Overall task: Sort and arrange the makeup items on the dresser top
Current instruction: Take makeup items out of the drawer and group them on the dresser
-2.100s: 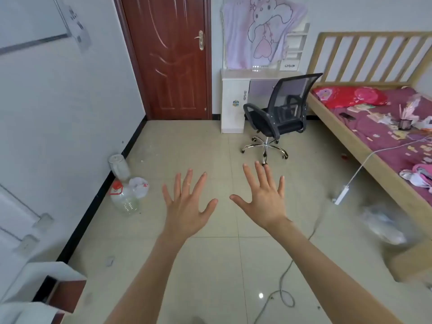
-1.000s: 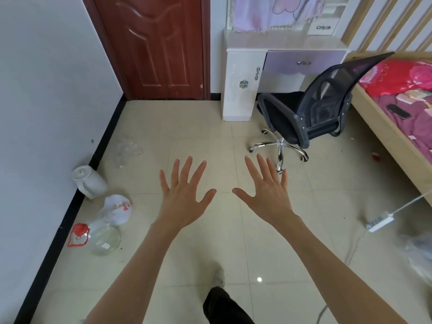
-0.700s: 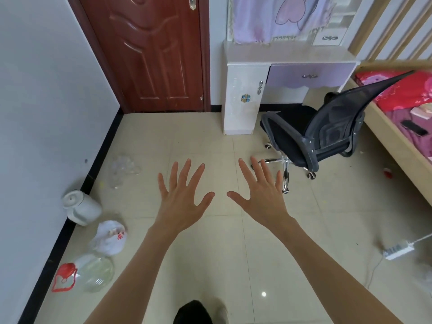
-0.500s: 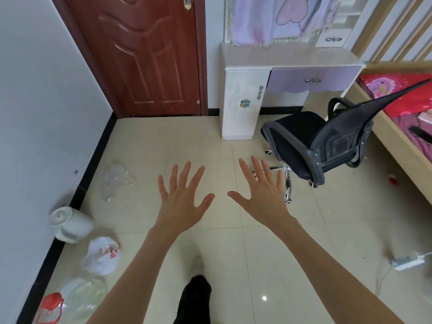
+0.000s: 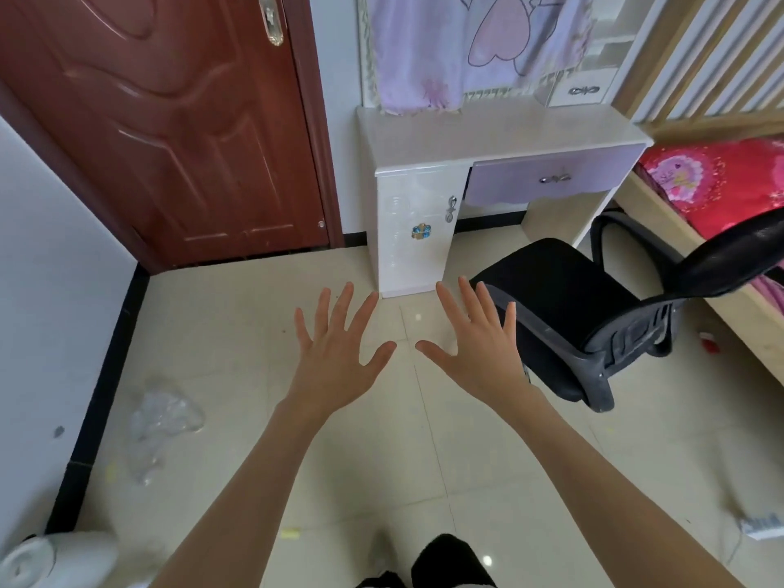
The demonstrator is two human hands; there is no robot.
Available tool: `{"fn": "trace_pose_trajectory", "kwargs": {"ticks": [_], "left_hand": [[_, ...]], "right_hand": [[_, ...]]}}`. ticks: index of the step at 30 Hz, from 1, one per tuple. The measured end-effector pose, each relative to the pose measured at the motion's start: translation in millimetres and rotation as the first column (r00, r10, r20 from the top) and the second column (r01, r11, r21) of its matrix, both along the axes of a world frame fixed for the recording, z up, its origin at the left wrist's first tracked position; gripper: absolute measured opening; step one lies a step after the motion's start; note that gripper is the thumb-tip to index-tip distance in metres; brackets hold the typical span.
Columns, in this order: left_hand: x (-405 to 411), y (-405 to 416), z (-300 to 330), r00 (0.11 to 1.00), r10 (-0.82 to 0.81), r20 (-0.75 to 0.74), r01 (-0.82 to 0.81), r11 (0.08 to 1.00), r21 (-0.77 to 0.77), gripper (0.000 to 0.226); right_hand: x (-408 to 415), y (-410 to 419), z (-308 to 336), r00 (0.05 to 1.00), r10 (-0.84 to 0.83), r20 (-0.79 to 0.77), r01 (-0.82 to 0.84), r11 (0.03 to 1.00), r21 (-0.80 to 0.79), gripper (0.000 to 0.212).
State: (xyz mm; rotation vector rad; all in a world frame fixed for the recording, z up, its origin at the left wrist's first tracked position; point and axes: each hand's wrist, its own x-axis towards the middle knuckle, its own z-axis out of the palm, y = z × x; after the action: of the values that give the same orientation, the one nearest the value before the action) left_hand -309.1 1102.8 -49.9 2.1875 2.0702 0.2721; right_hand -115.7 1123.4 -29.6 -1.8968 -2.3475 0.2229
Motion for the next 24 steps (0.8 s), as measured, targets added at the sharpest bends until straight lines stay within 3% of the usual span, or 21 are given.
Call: {"fn": "trace_pose_trajectory", "kwargs": {"ticks": [24], "left_hand": [[83.6,427.8,-23.7,0.985,-0.173,-0.009,0.172,0.981,-0.09,0.079]], "right_hand": [[86.8,404.2,-25.5,0.982,-0.166,-0.093,0.156,0.982,-0.106,0.078]]}}
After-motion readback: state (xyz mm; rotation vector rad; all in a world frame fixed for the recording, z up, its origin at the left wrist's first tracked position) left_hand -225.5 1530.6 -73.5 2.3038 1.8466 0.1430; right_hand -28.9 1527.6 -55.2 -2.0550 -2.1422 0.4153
